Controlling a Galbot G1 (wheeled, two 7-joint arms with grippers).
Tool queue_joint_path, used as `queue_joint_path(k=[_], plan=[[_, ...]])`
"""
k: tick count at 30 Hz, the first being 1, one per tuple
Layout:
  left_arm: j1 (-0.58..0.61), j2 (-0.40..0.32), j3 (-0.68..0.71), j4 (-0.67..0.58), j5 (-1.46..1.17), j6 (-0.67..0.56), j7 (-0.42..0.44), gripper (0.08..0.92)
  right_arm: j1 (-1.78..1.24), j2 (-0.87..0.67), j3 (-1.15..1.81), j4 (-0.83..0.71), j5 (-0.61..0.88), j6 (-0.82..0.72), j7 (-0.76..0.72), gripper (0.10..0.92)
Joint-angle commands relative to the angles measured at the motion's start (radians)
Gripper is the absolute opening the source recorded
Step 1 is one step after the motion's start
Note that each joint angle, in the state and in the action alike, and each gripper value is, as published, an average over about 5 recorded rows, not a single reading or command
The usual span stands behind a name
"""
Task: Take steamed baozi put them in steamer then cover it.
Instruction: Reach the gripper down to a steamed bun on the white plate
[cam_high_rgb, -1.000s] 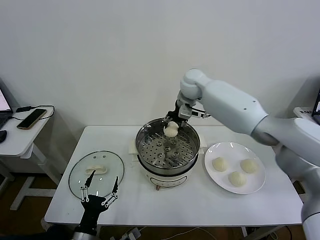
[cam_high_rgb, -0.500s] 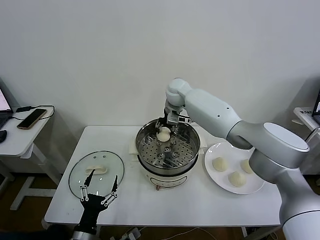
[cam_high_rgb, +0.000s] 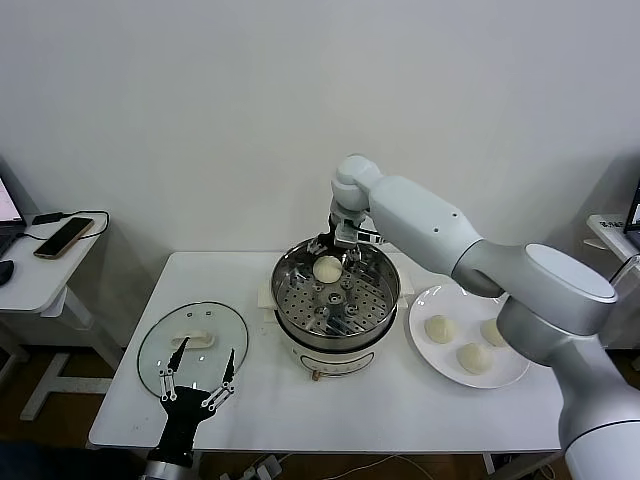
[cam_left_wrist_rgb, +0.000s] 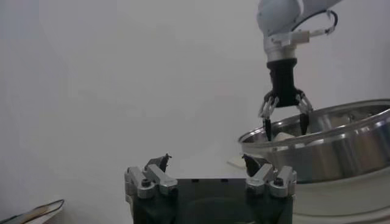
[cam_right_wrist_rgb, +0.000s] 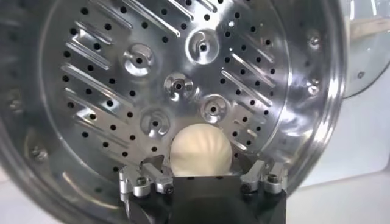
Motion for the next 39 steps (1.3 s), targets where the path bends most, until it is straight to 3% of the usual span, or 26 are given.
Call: queue_joint_path(k=[1,8,15,25,39], plan=[[-0.012,0.002,0.004,0.003,0.003,0.008,0.001,0.823,0.144,-0.267,-0.086,0.19,0.419,-0.389,-0.133,0.823],[-0.017,0.004,0.011,0.002,0.007,0.01,0.002,0.823,0.203,-0.494,-0.205,0.164,0.67,-0.702,-0.101,0.823],[-0.025,0.003,0.018,0.002,0.008,0.012,0.002,0.823,0.127,-0.602,-0.308,0.124,0.746,-0.798,-0.048,0.823],[-0.022,0.001,0.016,-0.002,0.008,0.014,-0.001,0.823,-0.076,-0.556,-0.268,0.013,0.693,-0.808,0.046,0.823],[-0.021,-0.002,0.014,0.003,0.008,0.015,-0.003,0.823,-0.208,-0.428,-0.181,-0.091,0.631,-0.8,0.058,0.823]])
